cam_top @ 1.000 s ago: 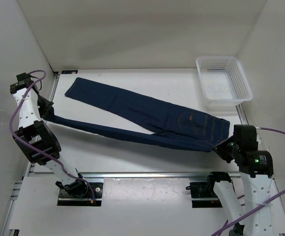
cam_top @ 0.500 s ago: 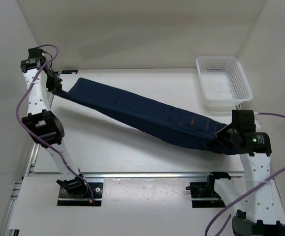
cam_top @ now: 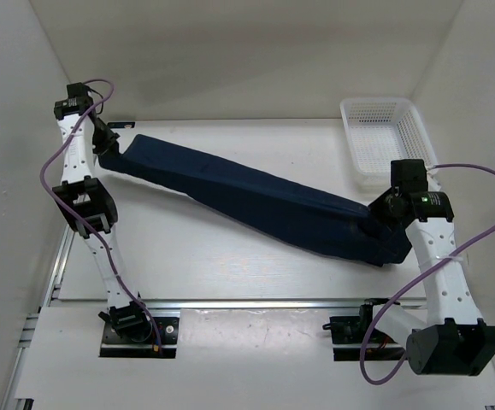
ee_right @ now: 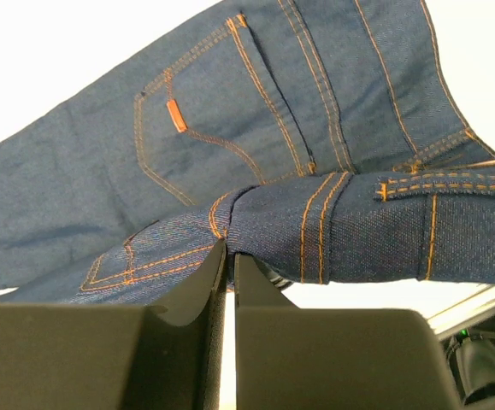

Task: Fold and stack the trousers
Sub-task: Fold the trousers

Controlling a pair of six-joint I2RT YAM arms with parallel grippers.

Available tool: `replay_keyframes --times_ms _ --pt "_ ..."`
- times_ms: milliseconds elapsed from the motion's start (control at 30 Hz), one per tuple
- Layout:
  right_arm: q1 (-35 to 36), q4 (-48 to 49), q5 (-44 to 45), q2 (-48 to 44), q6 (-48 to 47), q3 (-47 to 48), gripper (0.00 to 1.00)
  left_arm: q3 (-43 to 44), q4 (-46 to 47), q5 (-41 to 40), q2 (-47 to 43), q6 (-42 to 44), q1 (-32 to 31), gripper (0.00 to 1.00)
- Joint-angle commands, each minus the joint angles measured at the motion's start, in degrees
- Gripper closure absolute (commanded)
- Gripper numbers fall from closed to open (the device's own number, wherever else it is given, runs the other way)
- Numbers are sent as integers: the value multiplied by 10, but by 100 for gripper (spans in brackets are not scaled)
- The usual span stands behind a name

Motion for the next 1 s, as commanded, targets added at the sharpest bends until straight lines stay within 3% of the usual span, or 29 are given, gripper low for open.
replay_keyframes --times_ms 0,267,400,467,500,533,600,667,833,967 --pt "-15 2 123 2 -38 24 99 27 90 -73 -18 19 26 90" --pt "-15 57 128 64 -43 19 99 46 118 -72 22 13 14 90" --pt "-15 90 128 131 -49 38 97 118 141 -47 87 6 9 90" --pt "-15 103 135 161 -49 63 79 154 164 -21 114 1 3 40" --pt "-15 103 135 184 -43 73 49 169 172 -9 139 -6 3 18" --pt "-15 103 135 191 -43 81 36 183 172 15 146 -6 3 0" --pt "-15 103 135 191 -43 88 21 183 179 15 139 -6 -10 0" --pt "-15 103 141 170 -59 88 17 143 191 -2 93 3 -16 0" --pt "-21 91 128 111 -84 48 18 105 192 -25 3 51 -16 0" --pt "-21 70 71 59 -89 -8 24 -3 178 -19 -36 74 -16 2"
